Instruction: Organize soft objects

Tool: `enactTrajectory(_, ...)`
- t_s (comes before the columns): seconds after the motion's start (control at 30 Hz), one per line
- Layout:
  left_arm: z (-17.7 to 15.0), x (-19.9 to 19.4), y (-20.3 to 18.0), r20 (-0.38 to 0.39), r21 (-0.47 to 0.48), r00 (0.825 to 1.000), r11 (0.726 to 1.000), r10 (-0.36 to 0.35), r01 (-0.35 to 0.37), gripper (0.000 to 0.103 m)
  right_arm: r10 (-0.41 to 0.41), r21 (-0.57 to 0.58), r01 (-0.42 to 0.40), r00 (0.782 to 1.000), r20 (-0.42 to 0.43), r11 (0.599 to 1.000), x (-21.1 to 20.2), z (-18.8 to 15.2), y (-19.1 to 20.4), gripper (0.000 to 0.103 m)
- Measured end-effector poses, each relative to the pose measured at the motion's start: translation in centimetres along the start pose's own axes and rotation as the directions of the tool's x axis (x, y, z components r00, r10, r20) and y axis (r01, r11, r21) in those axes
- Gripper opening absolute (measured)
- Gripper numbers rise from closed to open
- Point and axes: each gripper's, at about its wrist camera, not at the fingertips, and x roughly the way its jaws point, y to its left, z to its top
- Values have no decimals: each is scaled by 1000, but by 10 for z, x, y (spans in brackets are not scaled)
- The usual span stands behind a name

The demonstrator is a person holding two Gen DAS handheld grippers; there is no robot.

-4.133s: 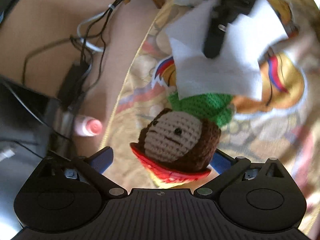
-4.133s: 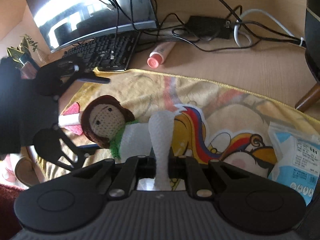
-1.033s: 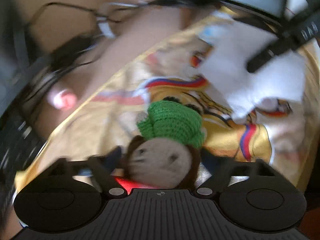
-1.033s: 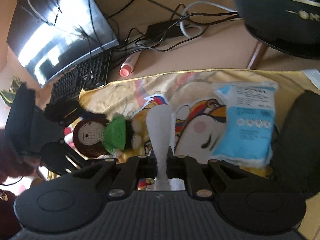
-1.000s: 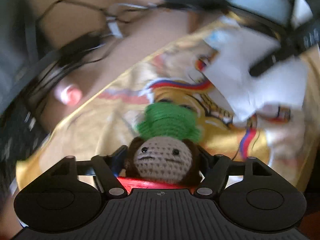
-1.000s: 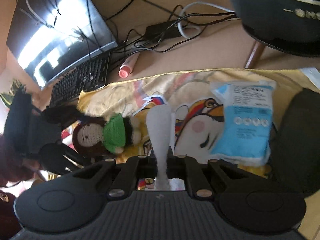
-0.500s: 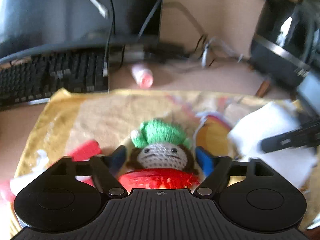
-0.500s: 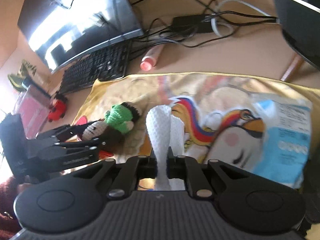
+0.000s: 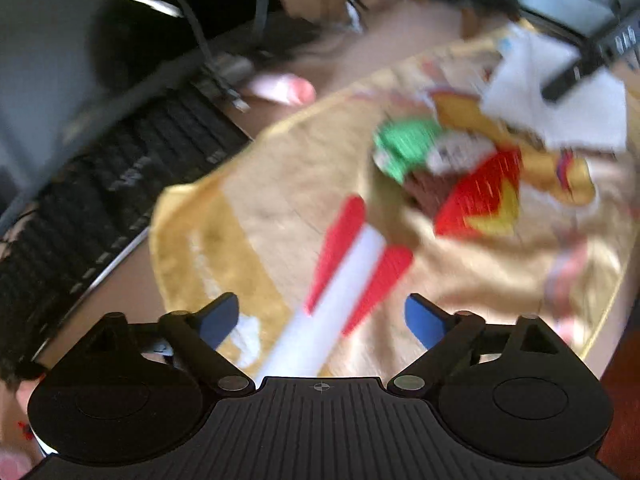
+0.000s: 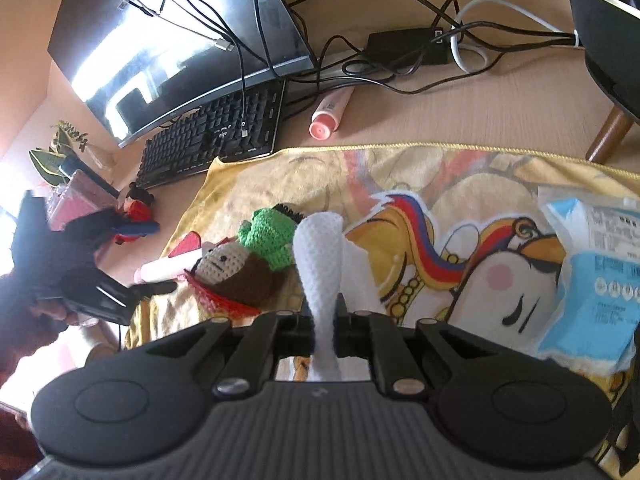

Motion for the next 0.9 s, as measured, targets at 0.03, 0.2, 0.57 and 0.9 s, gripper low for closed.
enactTrajectory(0.03, -1, 4, -1, -12, 10, 1000, 1000, -1, 1, 89, -8, 10, 8, 1000, 1, 1000, -1, -1, -1, 12)
enactTrajectory(0.2, -3, 14, 9, -4, -153, 999, 987, 42, -42, 62, -47, 72, 45, 999, 20, 996, -8, -6, -8, 12)
enactTrajectory(0.57, 2, 17, 21, -11, -705, 968, 685, 249, -184, 66, -117, 153, 108, 992, 49, 982, -28, -14, -16, 12)
enactTrajectory(0.9, 56, -78, -25, 94, -644, 825, 666, 557, -376, 102, -82, 141, 55, 978, 190, 988, -87, -1, -61, 7)
